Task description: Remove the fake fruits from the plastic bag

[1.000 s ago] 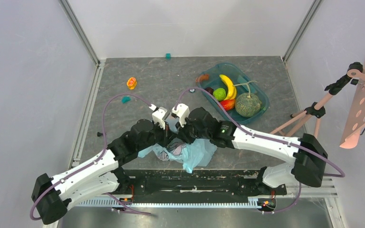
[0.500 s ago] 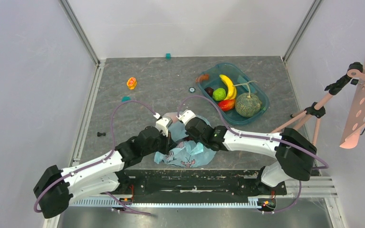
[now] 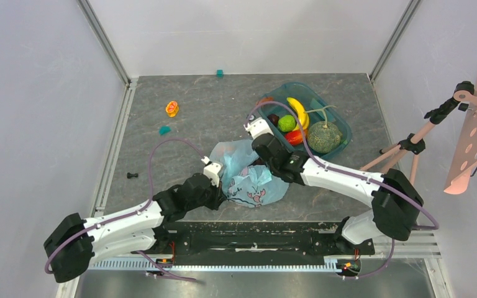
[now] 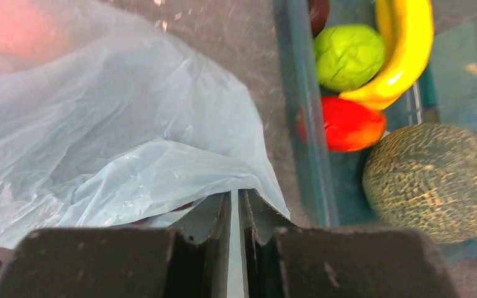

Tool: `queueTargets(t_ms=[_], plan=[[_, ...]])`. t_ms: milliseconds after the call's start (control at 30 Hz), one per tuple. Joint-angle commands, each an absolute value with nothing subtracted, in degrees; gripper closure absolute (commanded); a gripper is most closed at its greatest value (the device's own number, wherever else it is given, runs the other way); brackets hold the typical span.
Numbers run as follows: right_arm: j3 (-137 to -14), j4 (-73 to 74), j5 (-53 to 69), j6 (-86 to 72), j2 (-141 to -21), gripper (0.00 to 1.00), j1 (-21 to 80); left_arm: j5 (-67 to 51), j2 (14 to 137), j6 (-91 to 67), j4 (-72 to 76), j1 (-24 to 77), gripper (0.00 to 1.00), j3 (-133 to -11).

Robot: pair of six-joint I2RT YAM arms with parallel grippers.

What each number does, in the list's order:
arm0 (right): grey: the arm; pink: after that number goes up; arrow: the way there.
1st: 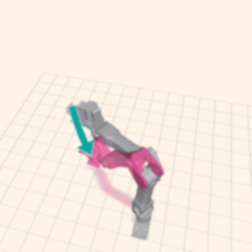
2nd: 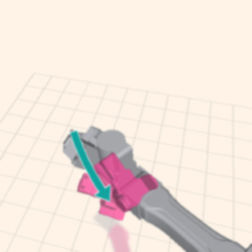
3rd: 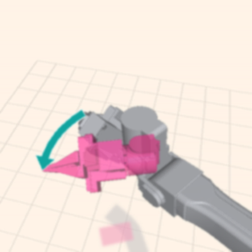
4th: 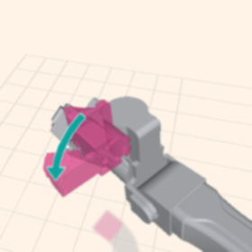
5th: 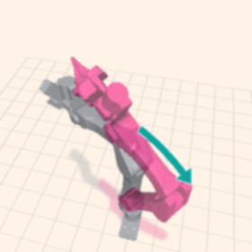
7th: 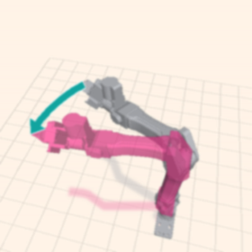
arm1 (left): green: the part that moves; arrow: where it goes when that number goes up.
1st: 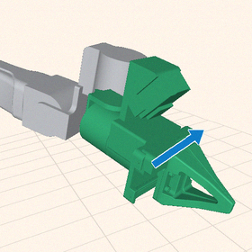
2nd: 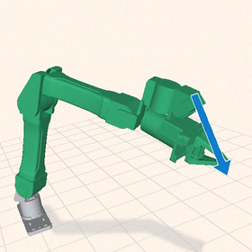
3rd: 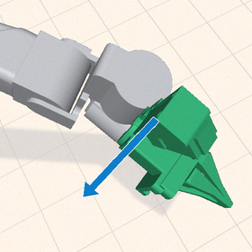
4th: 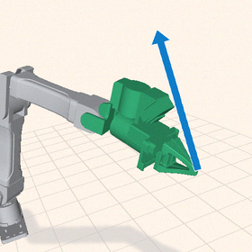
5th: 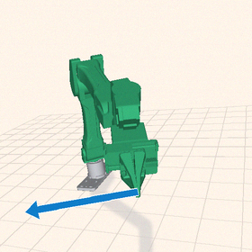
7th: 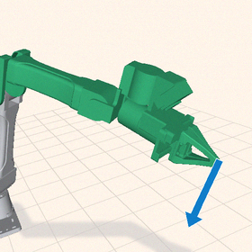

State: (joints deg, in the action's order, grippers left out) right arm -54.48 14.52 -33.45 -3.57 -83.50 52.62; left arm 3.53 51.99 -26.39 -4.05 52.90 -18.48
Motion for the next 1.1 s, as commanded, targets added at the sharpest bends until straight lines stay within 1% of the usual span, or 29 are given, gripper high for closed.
queueTargets(t_ms=[0,133,200,300,400,433,533,600,667,733,867,967,1067], plan=[[-59.56,12.43,-36.13,-0.60,-80.48,0.89,51.11,5.58,52.85,-29.44,-0.89,53.60,0.98,-17.69],[-60.04,12.33,-30.30,2.58,-78.23,0.87,50.78,5.44,53.35,-29.30,-1.15,53.69,0.98,-18.43],[-59.05,11.68,-20.74,5.10,-76.09,0.84,50.80,4.98,52.18,-29.13,-2.99,53.65,0.98,-19.85],[-57.76,12.31,-5.25,9.07,-73.33,0.78,51.32,5.03,47.36,-28.92,-8.07,53.70,0.98,-23.52],[-57.29,13.71,-0.48,9.97,-70.85,0.75,53.04,5.91,40.82,-28.92,-13.49,53.68,0.98,-27.90],[-57.30,14.07,-0.18,10.06,-69.88,0.75,53.28,7.07,38.64,-28.94,-15.22,53.68,0.97,-29.00],[-57.64,14.67,4.95,9.64,-68.53,0.74,53.69,11.72,34.01,-29.95,-19.71,53.65,0.79,-32.03],[-58.20,15.32,7.04,9.02,-68.62,0.75,53.86,14.03,31.66,-29.82,-20.86,53.61,0.74,-33.22],[-58.04,15.42,7.85,7.92,-68.79,0.78,54.29,14.79,30.74,-29.33,-20.84,53.59,0.73,-34.15],[-57.19,15.41,7.79,6.27,-68.75,0.81,54.89,13.61,31.58,-28.68,-20.65,53.60,0.76,-35.50],[-53.42,12.76,4.46,1.28,-68.26,0.88,55.98,7.02,37.00,-27.38,-18.44,53.68,0.96,-37.17],[-49.97,10.67,-0.30,-3.94,-68.44,0.96,56.42,2.01,42.91,-27.24,-16.55,53.70,0.98,-38.58],[-44.44,7.58,-4.23,-8.74,-66.74,0.97,57.09,0.26,46.94,-27.53,-14.80,54.20,0.98,-39.87]])
